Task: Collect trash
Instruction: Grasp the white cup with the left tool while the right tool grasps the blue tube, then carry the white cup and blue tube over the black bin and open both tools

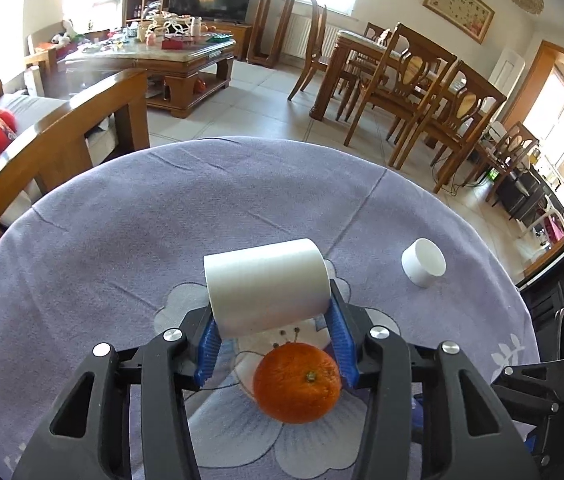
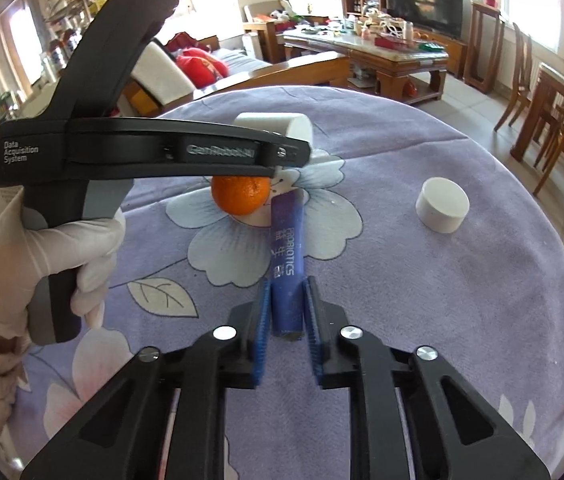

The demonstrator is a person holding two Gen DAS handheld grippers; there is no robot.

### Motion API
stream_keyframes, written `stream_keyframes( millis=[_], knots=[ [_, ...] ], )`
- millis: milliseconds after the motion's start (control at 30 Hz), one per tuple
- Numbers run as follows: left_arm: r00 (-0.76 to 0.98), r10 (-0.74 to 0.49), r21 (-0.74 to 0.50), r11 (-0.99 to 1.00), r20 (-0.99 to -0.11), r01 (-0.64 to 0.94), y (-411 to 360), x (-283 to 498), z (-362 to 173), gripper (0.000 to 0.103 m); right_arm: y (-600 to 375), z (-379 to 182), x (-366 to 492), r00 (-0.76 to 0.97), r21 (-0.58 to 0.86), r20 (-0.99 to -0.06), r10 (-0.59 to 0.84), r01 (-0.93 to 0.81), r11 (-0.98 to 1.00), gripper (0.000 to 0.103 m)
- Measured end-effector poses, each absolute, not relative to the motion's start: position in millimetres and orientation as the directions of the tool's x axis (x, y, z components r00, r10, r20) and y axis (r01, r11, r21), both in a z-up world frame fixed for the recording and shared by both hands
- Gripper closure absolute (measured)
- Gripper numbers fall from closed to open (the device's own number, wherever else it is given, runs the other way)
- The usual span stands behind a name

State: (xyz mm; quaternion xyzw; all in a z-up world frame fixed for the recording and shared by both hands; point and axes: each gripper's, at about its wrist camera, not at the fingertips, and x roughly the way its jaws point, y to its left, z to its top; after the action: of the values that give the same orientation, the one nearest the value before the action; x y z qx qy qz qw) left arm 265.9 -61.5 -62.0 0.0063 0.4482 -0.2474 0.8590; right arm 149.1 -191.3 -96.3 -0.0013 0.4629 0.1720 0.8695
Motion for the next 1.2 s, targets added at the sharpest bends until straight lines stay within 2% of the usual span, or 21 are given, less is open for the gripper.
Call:
stream_keyframes(
  millis=[567,1200],
  knots=[
    [0.559,-0.46,-0.17,0.853,-0.69,0.493,-60.3,195.3,-6.2,0.056,-215.5,-60.7,80.8,0.595,0.206,-0.734,0.328,-0.266,0.942,0.087],
    [0.536,-0.576,-0.104,0.735,-0.618,0.67,-147.1,79.1,20.3,0.056,-306.5,-13.7,-44.4,0.696,0.187,-0.681,0.228,-0.136,0.973,0.087]
  ],
)
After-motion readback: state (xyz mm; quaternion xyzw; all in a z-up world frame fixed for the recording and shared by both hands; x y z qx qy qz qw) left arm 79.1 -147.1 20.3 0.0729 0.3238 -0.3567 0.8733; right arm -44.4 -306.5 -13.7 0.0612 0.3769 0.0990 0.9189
